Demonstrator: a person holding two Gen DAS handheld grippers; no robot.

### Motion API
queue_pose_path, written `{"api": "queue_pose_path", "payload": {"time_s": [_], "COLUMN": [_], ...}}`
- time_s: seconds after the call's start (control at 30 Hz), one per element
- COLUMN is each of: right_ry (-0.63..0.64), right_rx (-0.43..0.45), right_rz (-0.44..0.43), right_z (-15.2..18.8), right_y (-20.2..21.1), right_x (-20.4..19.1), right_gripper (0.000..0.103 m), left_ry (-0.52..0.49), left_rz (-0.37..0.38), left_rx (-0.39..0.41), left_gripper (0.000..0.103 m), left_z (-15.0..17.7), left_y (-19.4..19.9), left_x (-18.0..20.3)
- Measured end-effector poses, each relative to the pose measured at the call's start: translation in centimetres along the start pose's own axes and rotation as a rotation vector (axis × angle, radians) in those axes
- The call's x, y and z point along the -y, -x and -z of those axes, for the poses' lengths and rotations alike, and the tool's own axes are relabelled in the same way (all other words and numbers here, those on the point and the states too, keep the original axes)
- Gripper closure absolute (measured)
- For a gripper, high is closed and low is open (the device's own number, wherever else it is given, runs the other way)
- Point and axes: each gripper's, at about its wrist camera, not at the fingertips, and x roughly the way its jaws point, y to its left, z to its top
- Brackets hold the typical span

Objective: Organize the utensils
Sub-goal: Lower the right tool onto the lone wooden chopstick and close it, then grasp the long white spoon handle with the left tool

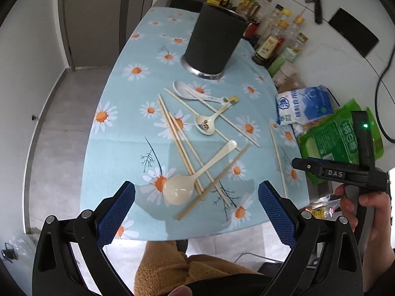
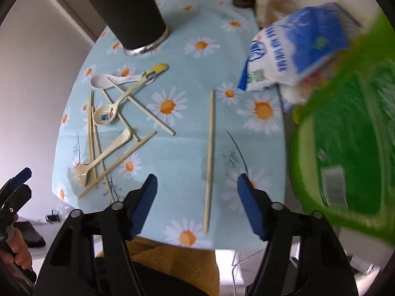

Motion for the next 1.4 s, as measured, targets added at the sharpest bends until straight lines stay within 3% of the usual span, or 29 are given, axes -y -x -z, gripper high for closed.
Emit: {"api": "queue_pose_path", "payload": {"time_s": [0.03, 0.13, 0.4, 0.7, 0.9, 1.2, 1.3, 1.4], "right_ry": [0.001, -0.01, 0.003, 0.012, -0.006, -0.062, -0.077, -0.096], "right_rx": [-0.022, -0.068, -0.216, -0.302, -0.311, -0.236, -0.193, -0.161], "right_rz": [0.011, 0.01, 0.066, 0.136, 0.15, 0.066, 0.02, -0.021], "right_z": [-0.6, -2.2, -5.7, -6.6, -7.2, -5.5, -4.7, -4.0], "right_y": [-0.7, -2.2, -5.6, -7.8, -7.9, -5.1, -4.0, -3.1], "right_x": [0.0, 0.2, 0.1, -0.5, -0.2, 0.7, 0.6, 0.9], "right_gripper": [0.051, 0.062, 0.08, 0.097, 0.097, 0.098, 0.098, 0.098], "left_ry": [0.005, 0.014, -0.011, -0.037, -0.123, -0.367, -0.446, -0.531], "left_rz": [0.003, 0.013, 0.052, 0.095, 0.094, 0.099, 0.118, 0.095], "left_rx": [-0.007, -0.025, -0.059, -0.076, -0.088, -0.212, -0.269, -0.333], "left_gripper": [0.007, 0.007, 0.007, 0.007, 0.009, 0.024, 0.035, 0.053], "left_z": [-0.2, -0.6, -1.1, -1.7, -2.4, -3.1, -3.1, -3.2], "left_y": [-0.4, -1.3, -3.3, -4.3, -4.5, -6.7, -7.7, -9.3], "left_x": [-0.4, -1.2, -2.1, -2.9, -2.4, 0.1, 1.3, 2.1]}}
